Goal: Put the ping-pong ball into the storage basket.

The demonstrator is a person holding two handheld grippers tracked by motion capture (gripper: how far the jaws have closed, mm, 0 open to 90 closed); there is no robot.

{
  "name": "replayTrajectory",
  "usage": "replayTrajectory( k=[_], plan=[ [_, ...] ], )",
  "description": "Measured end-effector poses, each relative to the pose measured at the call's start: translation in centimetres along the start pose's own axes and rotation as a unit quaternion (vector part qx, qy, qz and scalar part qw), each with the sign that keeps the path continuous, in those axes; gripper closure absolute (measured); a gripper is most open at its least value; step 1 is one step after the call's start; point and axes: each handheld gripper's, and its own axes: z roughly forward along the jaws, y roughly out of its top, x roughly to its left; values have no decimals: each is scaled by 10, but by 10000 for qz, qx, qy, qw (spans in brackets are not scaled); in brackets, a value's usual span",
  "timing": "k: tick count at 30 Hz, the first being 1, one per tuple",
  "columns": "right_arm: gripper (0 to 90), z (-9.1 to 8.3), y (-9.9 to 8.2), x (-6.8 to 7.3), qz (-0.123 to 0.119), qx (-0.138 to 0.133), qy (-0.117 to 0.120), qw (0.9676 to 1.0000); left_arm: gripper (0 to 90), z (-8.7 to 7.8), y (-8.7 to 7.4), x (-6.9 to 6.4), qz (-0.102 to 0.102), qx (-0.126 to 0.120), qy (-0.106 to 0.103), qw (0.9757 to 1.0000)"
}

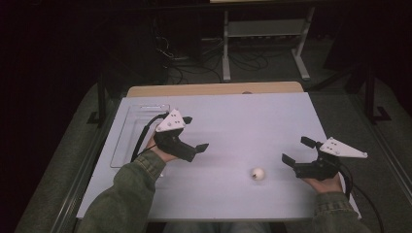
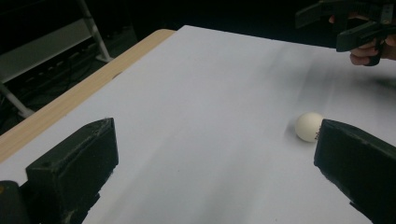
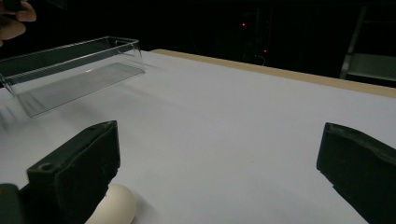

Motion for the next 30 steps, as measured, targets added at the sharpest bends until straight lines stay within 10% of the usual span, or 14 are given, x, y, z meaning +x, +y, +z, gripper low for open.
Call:
replayTrajectory(
  k=[30],
  plan=[
    [0,2,0,1,0,22,53,10000,0,51,3,-21,313,453,-631,9965]
  ],
)
